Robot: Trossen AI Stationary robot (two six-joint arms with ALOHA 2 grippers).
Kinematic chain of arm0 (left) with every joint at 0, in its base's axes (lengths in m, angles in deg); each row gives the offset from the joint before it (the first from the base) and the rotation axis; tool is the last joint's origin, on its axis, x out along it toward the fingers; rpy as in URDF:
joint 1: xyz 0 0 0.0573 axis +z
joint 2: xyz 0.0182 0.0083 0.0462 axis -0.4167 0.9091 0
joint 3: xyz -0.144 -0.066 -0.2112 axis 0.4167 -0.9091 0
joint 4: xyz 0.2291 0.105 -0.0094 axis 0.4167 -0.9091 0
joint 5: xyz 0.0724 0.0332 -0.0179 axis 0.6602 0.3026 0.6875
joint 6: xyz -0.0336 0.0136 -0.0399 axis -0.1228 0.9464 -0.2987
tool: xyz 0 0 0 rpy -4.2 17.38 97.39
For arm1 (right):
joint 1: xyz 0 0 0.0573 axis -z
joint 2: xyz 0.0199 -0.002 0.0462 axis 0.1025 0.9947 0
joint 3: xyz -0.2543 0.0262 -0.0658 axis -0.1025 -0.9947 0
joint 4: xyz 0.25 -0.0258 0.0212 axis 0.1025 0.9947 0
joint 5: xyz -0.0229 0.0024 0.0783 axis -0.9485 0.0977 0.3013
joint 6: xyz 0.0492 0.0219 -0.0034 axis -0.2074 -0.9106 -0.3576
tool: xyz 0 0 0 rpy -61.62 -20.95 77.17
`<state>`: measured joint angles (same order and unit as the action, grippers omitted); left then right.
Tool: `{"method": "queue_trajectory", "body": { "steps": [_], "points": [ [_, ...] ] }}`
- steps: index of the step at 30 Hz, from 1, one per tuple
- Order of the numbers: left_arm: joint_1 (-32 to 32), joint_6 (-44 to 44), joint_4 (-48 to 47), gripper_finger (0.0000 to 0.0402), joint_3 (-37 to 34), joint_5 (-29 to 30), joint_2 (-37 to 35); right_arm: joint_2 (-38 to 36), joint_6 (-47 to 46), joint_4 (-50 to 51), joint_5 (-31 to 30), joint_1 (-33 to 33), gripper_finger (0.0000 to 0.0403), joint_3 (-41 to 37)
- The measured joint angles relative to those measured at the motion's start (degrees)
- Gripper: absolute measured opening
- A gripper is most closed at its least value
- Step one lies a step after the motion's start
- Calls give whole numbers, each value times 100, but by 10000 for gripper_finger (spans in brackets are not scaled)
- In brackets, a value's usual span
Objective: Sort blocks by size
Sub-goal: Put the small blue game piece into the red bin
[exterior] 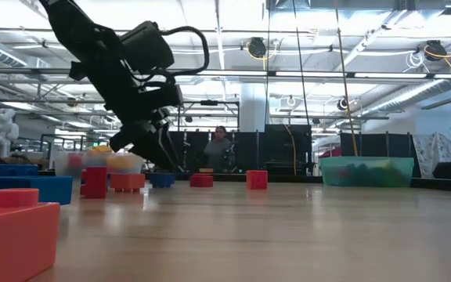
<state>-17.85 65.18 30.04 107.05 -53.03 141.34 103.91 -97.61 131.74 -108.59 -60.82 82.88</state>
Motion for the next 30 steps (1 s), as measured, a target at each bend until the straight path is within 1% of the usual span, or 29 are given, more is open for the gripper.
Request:
{"method": "queue_trajectory", "body": {
  "steps": [5, 11, 15, 19, 25, 27, 30],
  "points": [
    [167, -74, -242, 190, 0, -56, 0, 0, 566, -370, 10, 262, 208, 0],
    [268, -1456, -720, 190, 0, -263, 2, 0, 1049, -767, 14, 480, 208, 0],
    [263, -2078, -769, 190, 0, -100, 2, 0, 1277, -839, 13, 619, 208, 0],
    [291, -2125, -768, 190, 0, 4, 2, 0, 1458, -918, 15, 710, 208, 0],
    [464, -2122, -720, 188, 19, -351, 237, 0, 1595, -1035, -25, 736, 208, 0],
    [482, -2114, -671, 179, 34, -345, 377, 0, 1596, -1043, -183, 734, 208, 0],
    [484, -2111, -625, 152, 31, -343, 428, 0, 1662, -1114, -543, 754, 208, 0]
  ]
}}
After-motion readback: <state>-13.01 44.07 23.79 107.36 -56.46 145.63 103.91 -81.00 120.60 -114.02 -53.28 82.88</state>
